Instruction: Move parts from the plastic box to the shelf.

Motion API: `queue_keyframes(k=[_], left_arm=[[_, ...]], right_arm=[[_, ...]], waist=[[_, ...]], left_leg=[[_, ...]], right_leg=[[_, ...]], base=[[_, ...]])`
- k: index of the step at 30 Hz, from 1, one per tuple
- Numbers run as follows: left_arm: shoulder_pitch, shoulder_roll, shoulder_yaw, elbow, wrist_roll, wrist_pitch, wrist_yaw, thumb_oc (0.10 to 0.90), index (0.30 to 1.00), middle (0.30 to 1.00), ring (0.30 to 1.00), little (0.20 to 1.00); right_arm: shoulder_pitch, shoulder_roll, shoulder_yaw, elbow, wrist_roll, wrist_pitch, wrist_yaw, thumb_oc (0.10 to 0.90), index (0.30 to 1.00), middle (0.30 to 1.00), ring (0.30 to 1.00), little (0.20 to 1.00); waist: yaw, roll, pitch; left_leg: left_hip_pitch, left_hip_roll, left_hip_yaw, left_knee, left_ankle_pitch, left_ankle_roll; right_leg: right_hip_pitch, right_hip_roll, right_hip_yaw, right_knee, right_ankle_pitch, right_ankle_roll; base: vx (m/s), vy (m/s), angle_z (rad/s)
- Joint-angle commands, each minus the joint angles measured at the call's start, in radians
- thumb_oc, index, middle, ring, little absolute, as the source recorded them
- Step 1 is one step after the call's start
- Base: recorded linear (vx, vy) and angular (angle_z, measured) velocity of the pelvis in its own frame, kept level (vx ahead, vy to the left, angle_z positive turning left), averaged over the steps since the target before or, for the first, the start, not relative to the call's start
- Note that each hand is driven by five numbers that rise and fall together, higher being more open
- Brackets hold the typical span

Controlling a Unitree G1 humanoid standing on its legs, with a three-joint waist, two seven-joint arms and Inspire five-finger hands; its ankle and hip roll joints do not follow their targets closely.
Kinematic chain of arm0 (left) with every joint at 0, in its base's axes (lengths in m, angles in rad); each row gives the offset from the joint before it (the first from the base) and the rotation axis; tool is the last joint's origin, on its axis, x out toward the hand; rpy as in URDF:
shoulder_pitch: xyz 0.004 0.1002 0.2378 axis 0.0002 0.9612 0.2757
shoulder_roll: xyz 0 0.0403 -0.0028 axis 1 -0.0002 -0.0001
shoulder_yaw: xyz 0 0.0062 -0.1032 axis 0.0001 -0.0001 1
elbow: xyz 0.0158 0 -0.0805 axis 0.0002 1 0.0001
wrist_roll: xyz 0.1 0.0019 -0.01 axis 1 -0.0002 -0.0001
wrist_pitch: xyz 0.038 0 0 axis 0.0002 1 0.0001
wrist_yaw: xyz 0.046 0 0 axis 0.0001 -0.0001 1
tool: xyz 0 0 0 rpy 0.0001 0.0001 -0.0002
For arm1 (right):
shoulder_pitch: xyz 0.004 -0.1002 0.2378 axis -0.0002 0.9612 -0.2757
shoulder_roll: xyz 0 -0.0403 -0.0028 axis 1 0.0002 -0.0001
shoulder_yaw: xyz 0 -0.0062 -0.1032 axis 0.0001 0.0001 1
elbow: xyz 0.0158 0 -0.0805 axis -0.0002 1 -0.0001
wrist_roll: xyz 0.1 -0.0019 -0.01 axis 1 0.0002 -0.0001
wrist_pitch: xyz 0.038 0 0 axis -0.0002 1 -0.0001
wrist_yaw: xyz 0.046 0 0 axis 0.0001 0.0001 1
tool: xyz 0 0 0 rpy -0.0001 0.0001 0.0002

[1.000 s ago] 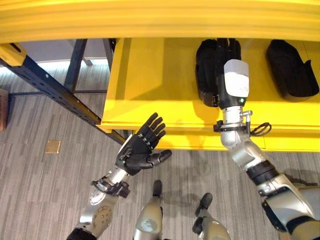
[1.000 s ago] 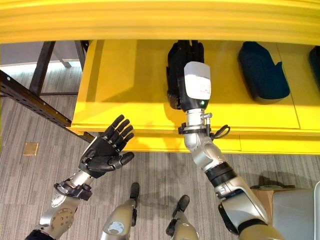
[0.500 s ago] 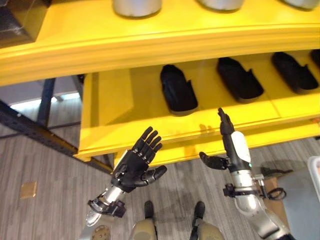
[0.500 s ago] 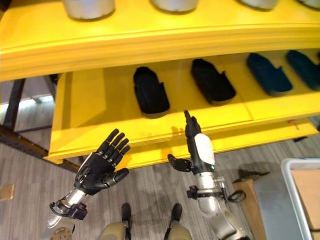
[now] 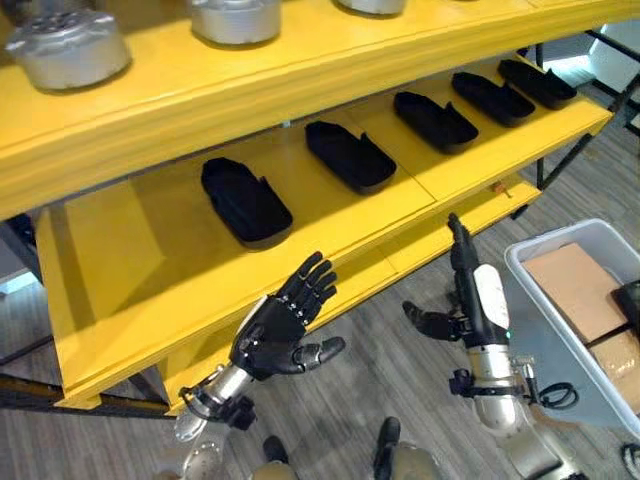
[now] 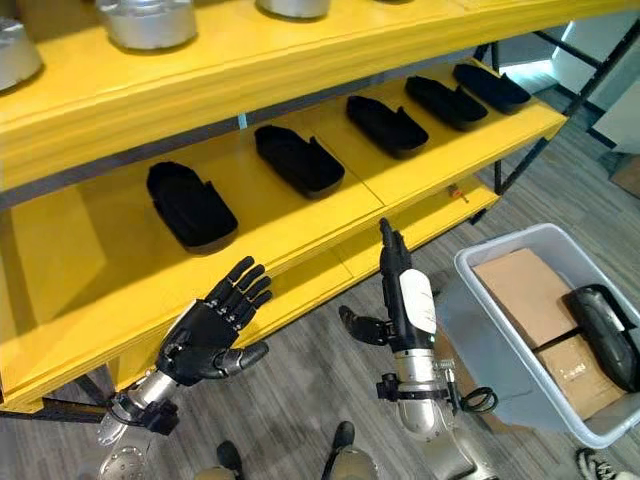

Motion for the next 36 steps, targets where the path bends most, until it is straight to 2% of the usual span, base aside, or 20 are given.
queue_keyframes(k=[1,3,5,8,14,20,25,26,27,28,31,32,34,36], left_arm=[[-0.041,-0.001,0.052,-0.083,0.006,-0.140,-0.064,0.900,1.000,1.000,1.000,1.000],[-0.035,0.000,0.062,-0.083,-0.003,-0.139,-0.070,0.900,1.000,1.000,1.000,1.000],[-0.024,0.003,0.081,-0.080,-0.021,-0.139,-0.070,0.900,1.000,1.000,1.000,1.000],[-0.019,-0.008,0.087,-0.070,-0.033,-0.150,-0.069,0.900,1.000,1.000,1.000,1.000],[-0.009,-0.031,0.089,-0.076,-0.038,-0.137,-0.070,0.900,1.000,1.000,1.000,1.000],[-0.025,-0.042,0.069,-0.092,-0.027,-0.113,-0.029,0.900,1.000,1.000,1.000,1.000],[-0.025,-0.042,0.068,-0.092,-0.025,-0.113,-0.028,0.900,1.000,1.000,1.000,1.000],[-0.033,-0.046,0.059,-0.095,-0.026,-0.110,-0.015,0.900,1.000,1.000,1.000,1.000],[-0.050,-0.056,0.044,-0.088,-0.026,-0.108,0.008,0.900,1.000,1.000,1.000,1.000],[-0.046,-0.070,0.068,-0.074,0.024,-0.118,0.079,0.900,1.000,1.000,1.000,1.000],[-0.045,-0.070,0.067,-0.076,0.028,-0.117,0.083,0.900,1.000,1.000,1.000,1.000],[0.057,-0.084,0.182,-0.100,0.154,-0.072,0.178,0.900,1.000,1.000,1.000,1.000],[0.055,-0.073,0.187,-0.084,0.292,-0.066,0.261,0.900,1.000,1.000,1.000,1.000],[0.050,-0.061,0.177,-0.075,0.380,-0.056,0.307,0.900,1.000,1.000,1.000,1.000]], right_arm=[[-0.080,-0.011,-0.065,-0.060,0.025,-0.075,-0.058,0.900,1.000,1.000,1.000,1.000],[-0.080,-0.008,-0.069,-0.056,0.023,-0.067,-0.056,0.900,1.000,1.000,1.000,1.000],[-0.092,-0.011,-0.068,-0.047,0.030,-0.051,-0.049,0.900,1.000,1.000,1.000,1.000],[-0.107,-0.016,-0.063,-0.039,0.035,-0.024,-0.047,0.900,1.000,1.000,1.000,1.000],[-0.098,-0.019,-0.089,-0.004,0.029,0.013,-0.078,0.900,1.000,1.000,1.000,1.000],[-0.073,-0.033,-0.122,0.024,0.074,0.030,-0.094,0.900,1.000,1.000,1.000,1.000],[-0.072,-0.034,-0.123,0.023,0.076,0.030,-0.094,0.900,1.000,1.000,1.000,1.000],[-0.065,-0.033,-0.126,0.033,0.097,0.015,-0.092,0.900,1.000,1.000,1.000,1.000],[-0.057,-0.029,-0.123,0.051,0.189,-0.050,-0.029,0.900,1.000,1.000,1.000,1.000],[-0.043,-0.011,-0.120,0.080,0.391,-0.154,0.165,0.900,1.000,1.000,1.000,1.000],[-0.042,-0.013,-0.123,0.080,0.397,-0.155,0.172,0.900,1.000,1.000,1.000,1.000],[-0.009,0.001,-0.117,0.065,0.752,-0.166,0.545,0.900,1.000,1.000,1.000,1.000],[0.023,0.027,-0.118,0.033,0.819,-0.145,0.580,0.900,1.000,1.000,1.000,1.000],[0.047,0.049,-0.111,0.010,0.813,-0.144,0.582,0.900,1.000,1.000,1.000,1.000]], waist=[[0.042,0.021,-0.031],[0.043,0.023,-0.035],[0.046,0.025,-0.042],[0.049,0.027,-0.045],[0.015,0.029,-0.053],[-0.044,0.021,-0.058],[-0.042,0.022,-0.058],[-0.056,0.020,-0.058],[-0.079,0.021,-0.061],[-0.064,0.027,-0.068],[-0.064,0.028,-0.069],[0.028,0.013,-0.079],[0.022,0.021,-0.089],[0.016,0.034,-0.092]], left_leg=[[-0.019,-0.043,0.011,0.054,-0.123,0.111],[-0.017,-0.040,0.026,0.050,-0.120,0.108],[-0.007,-0.011,0.089,0.058,-0.103,0.078],[0.006,0.016,0.135,0.054,-0.080,0.047],[0.035,0.051,0.185,0.026,-0.048,0.007],[0.048,0.101,0.213,0.019,-0.024,-0.020],[0.048,0.103,0.214,0.019,-0.023,-0.021],[0.049,0.118,0.215,0.023,-0.011,-0.031],[0.048,0.143,0.201,0.037,0.028,-0.058],[0.020,0.142,0.035,0.066,0.069,-0.089],[0.016,0.144,0.034,0.070,0.067,-0.089],[-0.059,-0.111,-0.349,0.129,-0.074,0.018],[-0.045,-0.165,-0.326,0.081,-0.099,0.044],[-0.047,-0.200,-0.327,0.030,-0.080,0.058]], right_leg=[[0.085,-0.122,-0.027,0.188,-0.067,0.074],[0.100,-0.117,-0.042,0.174,-0.081,0.071],[0.144,-0.086,-0.119,0.072,-0.110,0.052],[0.171,-0.071,-0.178,-0.019,-0.088,0.054],[0.172,-0.027,-0.186,-0.101,-0.065,0.060],[0.161,0.035,-0.153,-0.110,-0.091,0.010],[0.161,0.037,-0.153,-0.111,-0.092,0.008],[0.157,0.047,-0.142,-0.112,-0.097,-0.002],[0.153,0.076,-0.112,-0.123,-0.109,-0.020],[0.149,0.131,-0.008,-0.152,-0.116,-0.046],[0.148,0.131,-0.009,-0.153,-0.116,-0.047],[0.152,0.167,0.191,-0.184,-0.092,-0.055],[0.157,0.180,0.191,-0.189,-0.089,-0.045],[0.155,0.198,0.195,-0.178,-0.093,-0.036]], base=[[-0.03,-0.138,-0.60],[-0.01,-0.130,-0.65],[-0.01,-0.278,-0.42],[-0.01,-0.257,-0.83],[0.02,-0.312,-0.72],[0.05,-0.264,-0.39],[0.01,-0.054,-0.14],[0.09,-0.397,0.04],[0.25,-0.684,-0.10],[0.23,-0.560,-0.99],[0.16,-0.162,-2.08],[0.38,-0.217,-1.91],[0.31,-0.148,-2.97],[0.16,-0.027,-0.65]])
